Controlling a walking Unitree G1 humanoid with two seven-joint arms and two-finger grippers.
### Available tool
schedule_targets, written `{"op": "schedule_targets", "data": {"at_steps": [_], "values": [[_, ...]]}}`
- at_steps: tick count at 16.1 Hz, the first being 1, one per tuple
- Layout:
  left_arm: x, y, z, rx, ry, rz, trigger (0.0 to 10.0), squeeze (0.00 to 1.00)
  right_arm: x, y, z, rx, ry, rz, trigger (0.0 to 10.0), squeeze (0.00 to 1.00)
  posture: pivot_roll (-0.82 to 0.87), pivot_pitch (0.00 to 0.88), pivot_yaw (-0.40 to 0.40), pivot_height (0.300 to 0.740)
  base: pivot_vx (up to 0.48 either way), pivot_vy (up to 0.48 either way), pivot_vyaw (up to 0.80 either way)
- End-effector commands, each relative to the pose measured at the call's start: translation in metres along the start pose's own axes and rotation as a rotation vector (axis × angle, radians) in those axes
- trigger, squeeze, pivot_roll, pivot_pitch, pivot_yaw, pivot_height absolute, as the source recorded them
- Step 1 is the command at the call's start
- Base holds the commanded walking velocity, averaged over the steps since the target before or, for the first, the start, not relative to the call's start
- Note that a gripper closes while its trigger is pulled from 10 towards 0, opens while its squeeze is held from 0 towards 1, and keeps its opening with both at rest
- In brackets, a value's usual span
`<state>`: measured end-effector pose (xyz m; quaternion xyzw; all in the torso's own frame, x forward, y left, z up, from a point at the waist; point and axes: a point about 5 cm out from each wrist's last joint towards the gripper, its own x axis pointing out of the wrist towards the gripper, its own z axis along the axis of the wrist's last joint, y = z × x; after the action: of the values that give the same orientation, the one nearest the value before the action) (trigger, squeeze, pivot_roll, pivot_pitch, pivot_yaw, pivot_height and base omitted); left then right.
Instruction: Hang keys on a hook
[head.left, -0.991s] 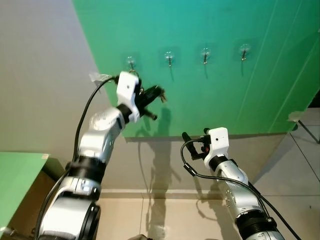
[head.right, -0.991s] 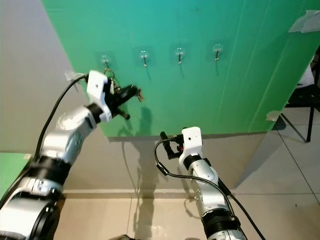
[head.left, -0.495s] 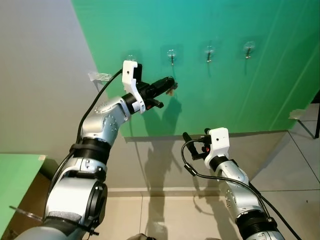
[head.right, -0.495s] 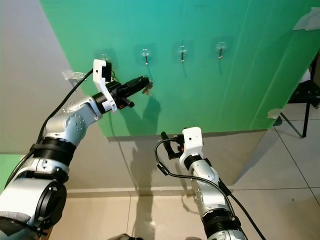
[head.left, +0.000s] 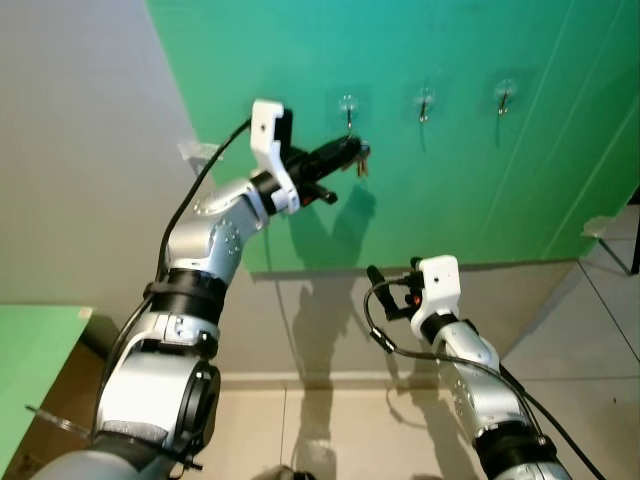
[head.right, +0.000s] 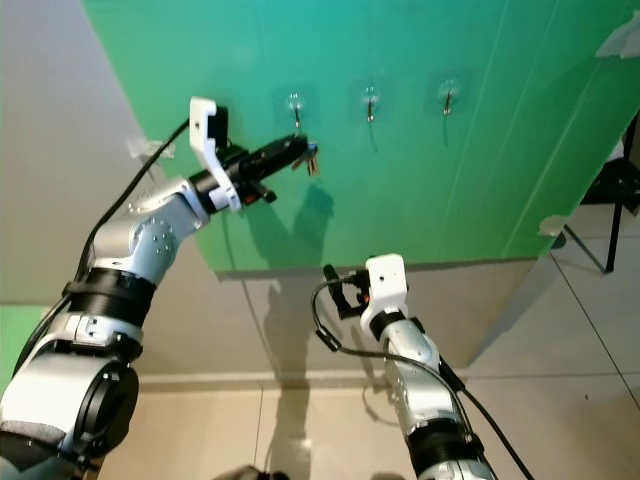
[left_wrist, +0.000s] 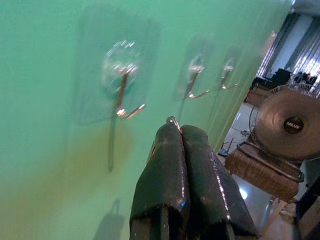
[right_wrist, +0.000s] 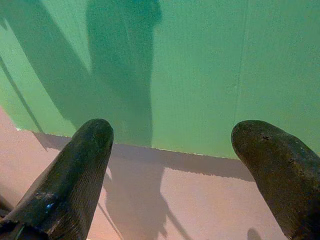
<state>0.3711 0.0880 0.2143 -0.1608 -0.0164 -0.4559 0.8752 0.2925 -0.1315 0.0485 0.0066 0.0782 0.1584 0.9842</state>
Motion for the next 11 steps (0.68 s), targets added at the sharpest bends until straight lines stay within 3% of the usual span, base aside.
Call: {"op": "schedule_targets", "data": {"at_steps": [1, 11], "values": [[0.000, -0.002, 0.004, 0.045, 0.008, 0.000, 0.0, 0.00, -0.001, 0.001, -0.002, -0.006, 0.004, 0.002, 10.0, 0.00, -0.22, 0.000, 0.115, 0.740, 0.000, 0.000, 0.00], [0.002, 0.005, 0.015, 0.021, -0.032, 0.082, 0.0, 0.00, -0.003, 0.001, -0.003, -0.004, 0.010, 0.003, 10.0, 0.00, -0.23, 0.000, 0.117, 0.740, 0.000, 0.000, 0.00]]}}
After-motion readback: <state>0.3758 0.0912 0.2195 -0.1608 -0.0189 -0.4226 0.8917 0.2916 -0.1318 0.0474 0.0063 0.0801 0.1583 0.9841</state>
